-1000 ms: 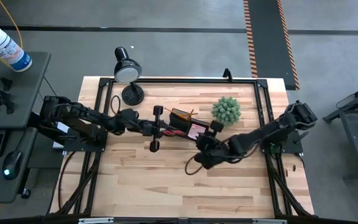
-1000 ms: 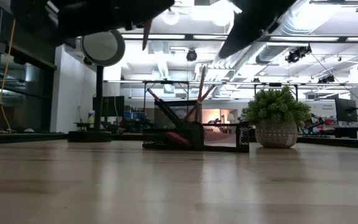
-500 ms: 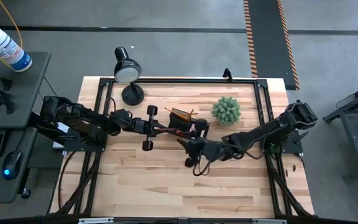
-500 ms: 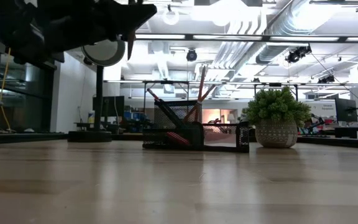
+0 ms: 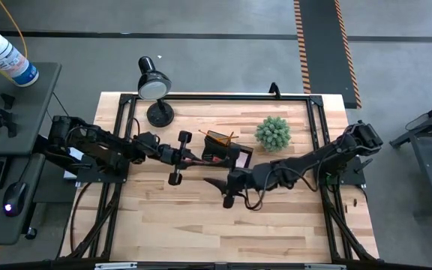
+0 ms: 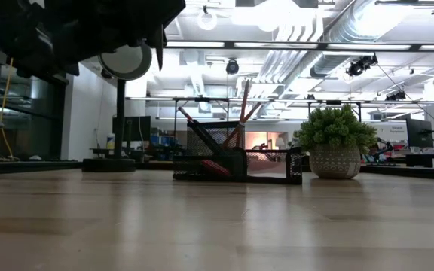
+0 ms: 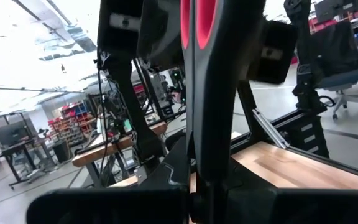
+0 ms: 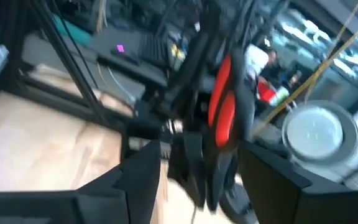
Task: Pick and place office supplies into organizer
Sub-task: Put the black scissor into the black desk organizer
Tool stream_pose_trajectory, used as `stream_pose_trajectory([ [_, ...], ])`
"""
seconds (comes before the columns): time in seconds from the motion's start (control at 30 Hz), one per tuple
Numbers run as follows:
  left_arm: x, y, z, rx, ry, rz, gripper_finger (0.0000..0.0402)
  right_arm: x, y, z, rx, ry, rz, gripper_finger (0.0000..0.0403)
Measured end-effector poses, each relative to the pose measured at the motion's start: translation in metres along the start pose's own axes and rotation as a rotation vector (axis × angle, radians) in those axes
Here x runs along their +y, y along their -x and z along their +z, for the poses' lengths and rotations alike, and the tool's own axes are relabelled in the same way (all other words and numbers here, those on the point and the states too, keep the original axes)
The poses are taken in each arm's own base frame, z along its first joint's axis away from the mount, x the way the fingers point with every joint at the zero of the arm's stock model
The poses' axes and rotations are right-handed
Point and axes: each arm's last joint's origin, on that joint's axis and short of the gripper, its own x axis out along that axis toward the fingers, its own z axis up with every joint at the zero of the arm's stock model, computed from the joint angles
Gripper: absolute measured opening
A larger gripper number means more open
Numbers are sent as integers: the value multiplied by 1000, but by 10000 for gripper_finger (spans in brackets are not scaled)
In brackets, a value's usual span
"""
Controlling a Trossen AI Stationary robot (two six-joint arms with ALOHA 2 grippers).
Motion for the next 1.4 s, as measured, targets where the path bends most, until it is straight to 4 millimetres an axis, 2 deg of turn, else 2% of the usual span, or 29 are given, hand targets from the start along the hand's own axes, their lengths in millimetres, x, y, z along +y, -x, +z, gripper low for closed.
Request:
stream_pose_trajectory([
  [0.1,0,0,0,3,1,-2,0,-3,-1,4,-46,-2,0,190],
  [0.37,0,0,-1,4,1,-4,0,-18,-9,-3,-31,-14,-46,163],
  [0.6,-1,0,-2,18,-2,-28,0,-23,-10,-2,-31,22,-111,169],
  [0.8,-1,0,-2,14,-3,-29,0,-29,-14,-5,-66,-65,-44,181],
  [0.97,-1,0,-2,14,-13,-28,0,-42,-21,-11,-83,-141,-3,169],
  [1.13,-1,0,-2,16,-18,-24,0,-49,-24,-14,-107,-162,58,125],
  [1.33,-2,0,-4,37,-15,-34,12,-47,-24,-15,-114,-146,101,27],
  [1.4,-2,0,-5,44,-13,-40,24,-47,-24,-15,-114,-135,114,27],
])
